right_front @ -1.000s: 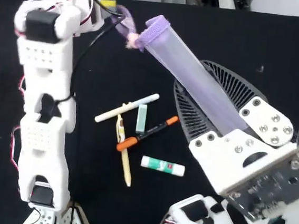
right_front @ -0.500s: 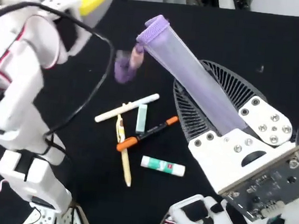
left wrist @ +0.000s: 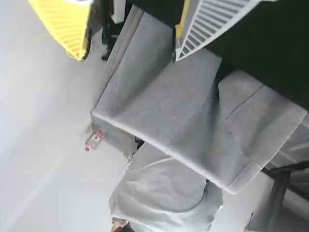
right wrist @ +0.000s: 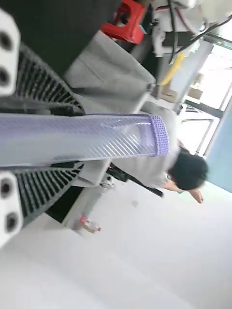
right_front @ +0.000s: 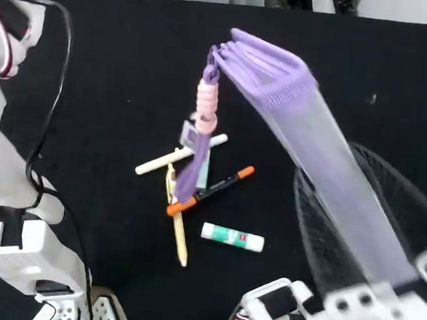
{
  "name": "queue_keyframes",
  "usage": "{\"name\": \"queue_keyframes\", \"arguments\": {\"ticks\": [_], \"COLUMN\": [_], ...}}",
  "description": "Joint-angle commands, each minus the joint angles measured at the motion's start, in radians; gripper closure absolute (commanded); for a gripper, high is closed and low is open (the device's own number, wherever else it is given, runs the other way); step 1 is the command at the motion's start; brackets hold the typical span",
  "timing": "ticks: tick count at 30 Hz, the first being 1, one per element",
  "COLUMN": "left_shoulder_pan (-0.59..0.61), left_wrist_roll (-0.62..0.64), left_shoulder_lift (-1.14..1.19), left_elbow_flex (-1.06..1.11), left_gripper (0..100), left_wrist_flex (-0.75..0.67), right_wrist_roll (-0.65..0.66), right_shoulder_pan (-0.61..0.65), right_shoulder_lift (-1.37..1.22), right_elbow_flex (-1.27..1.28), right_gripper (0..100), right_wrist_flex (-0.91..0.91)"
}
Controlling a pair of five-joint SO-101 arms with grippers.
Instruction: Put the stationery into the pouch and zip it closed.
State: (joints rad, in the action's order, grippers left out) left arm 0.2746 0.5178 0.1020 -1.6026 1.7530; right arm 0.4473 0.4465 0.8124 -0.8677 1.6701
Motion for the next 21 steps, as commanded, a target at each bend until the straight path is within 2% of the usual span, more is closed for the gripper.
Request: {"name": "queue_keyframes", "arguments": {"ticks": [1, 5, 12, 17, 21], "left_shoulder_pan": [0.007, 0.008, 0.007, -0.033, -0.117], "left_wrist_roll": [0.041, 0.068, 0.071, 0.071, 0.072], "left_shoulder_lift": [-0.021, -0.021, -0.023, -0.014, -0.012], "left_elbow_flex": [0.131, 0.306, 0.503, 0.541, 0.638], "left_gripper": [71, 71, 71, 71, 71], "left_wrist_flex": [0.006, 0.006, 0.005, 0.005, 0.003], "right_wrist_roll": [-0.012, -0.012, -0.012, -0.014, -0.014], "right_shoulder_pan": [-0.011, -0.011, -0.011, -0.011, -0.012], "right_shoulder_lift": [0.084, 0.229, 0.595, 0.555, 0.556], "right_elbow_flex": [0.17, 0.47, 1.159, 1.201, 1.202], "right_gripper": [98.8, 98.8, 98.8, 98.8, 98.8], "right_wrist_flex": [-0.124, -0.33, -0.91, -0.951, -0.953]}}
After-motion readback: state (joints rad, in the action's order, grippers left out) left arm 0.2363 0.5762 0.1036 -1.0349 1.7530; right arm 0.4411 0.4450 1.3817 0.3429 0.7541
